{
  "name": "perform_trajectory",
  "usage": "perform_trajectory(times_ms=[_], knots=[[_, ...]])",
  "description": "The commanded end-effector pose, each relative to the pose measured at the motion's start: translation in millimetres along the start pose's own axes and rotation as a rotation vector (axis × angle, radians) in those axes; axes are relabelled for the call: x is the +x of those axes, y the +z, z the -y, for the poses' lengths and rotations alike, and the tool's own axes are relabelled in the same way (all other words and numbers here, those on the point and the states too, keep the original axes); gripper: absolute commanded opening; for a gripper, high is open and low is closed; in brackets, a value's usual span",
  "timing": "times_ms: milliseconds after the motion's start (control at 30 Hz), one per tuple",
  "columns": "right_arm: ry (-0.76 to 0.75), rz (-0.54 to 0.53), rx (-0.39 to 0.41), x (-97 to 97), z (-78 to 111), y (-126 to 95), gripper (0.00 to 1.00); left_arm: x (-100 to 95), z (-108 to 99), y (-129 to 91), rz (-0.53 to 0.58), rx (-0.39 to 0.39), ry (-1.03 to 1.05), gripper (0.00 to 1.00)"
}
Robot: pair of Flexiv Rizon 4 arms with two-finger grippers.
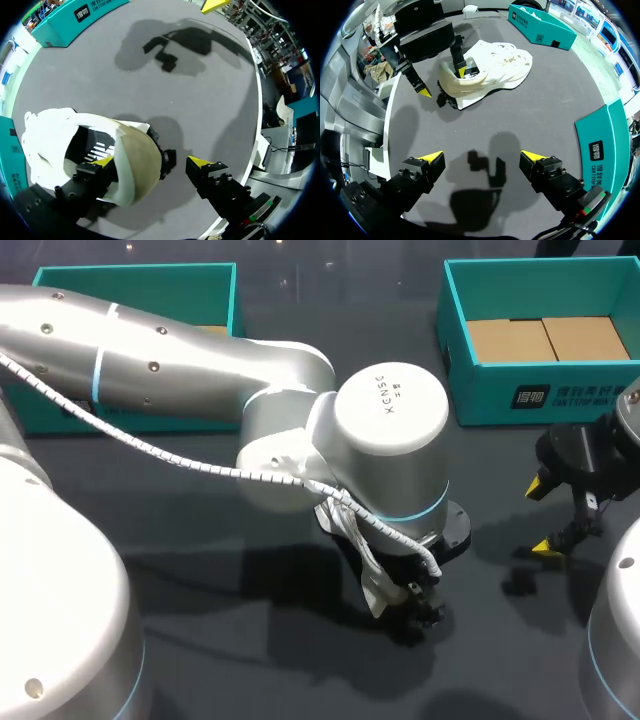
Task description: Take the shoe out of the shoebox, open the shoe tongue, remove and reinsert the insole, then place the shoe into the shoebox
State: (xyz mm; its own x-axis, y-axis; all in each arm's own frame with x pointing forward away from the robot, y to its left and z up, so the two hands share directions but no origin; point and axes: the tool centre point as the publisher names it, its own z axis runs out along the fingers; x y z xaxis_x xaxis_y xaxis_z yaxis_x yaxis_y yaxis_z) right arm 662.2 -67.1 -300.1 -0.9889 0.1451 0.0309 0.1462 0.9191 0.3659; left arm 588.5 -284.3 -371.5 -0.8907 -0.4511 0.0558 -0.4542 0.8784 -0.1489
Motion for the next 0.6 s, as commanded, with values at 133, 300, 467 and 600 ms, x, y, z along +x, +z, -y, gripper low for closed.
perform_trajectory(times_ms=[133, 300, 467, 600], knots=[[0.001, 0.003, 0.003, 1.4, -0.3, 0.6, 1.0, 6.7, 3.4, 16.8, 0.02, -0.022, 0.003, 0.89], [0.001, 0.003, 0.003, 1.4, -0.3, 0.6, 1.0, 5.0, 5.2, 20.3, 0.041, -0.023, -0.004, 0.83], [0.001, 0.003, 0.003, 1.4, -0.3, 0.6, 1.0, -0.2, 10.8, 26.8, 0.053, -0.034, -0.009, 0.53], [0.001, 0.003, 0.003, 1.4, -0.3, 0.6, 1.0, -4.3, 10.9, 26.2, 0.052, -0.037, -0.013, 0.0]])
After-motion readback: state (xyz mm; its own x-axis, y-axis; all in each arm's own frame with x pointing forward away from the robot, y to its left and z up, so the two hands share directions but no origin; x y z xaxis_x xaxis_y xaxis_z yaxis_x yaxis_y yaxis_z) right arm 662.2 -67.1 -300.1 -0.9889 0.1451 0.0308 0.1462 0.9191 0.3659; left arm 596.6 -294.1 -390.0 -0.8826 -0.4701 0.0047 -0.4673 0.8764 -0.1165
